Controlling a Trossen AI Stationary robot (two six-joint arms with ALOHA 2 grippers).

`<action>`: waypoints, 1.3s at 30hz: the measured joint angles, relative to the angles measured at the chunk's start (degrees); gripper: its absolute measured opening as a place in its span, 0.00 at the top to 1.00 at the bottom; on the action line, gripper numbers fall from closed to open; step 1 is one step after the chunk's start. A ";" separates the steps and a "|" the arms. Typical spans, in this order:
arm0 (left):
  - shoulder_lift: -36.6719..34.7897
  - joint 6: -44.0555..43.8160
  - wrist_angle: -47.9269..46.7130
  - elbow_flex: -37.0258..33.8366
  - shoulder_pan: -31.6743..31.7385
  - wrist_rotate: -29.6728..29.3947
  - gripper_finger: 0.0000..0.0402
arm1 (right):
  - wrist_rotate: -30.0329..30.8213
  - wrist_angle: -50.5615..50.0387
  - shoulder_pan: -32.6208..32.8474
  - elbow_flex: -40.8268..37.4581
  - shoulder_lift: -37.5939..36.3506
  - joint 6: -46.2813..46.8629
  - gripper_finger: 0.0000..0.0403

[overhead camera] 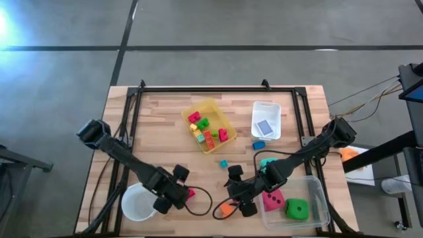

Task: Pick & Place Toys
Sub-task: Put the red game piece into the yellow bin

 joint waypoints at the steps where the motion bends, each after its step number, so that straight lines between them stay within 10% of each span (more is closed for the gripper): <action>1: 0.73 0.62 0.02 0.13 0.02 0.22 0.02 | 0.00 0.02 0.00 0.00 0.00 0.00 0.15; 22: 10.37 -1.23 -6.45 7.54 0.28 1.05 0.02 | -0.02 0.04 0.04 0.00 0.00 0.11 0.15; 39: 11.66 -25.08 -2.14 7.72 5.97 9.81 0.02 | -0.02 0.04 0.04 0.00 0.00 0.22 0.15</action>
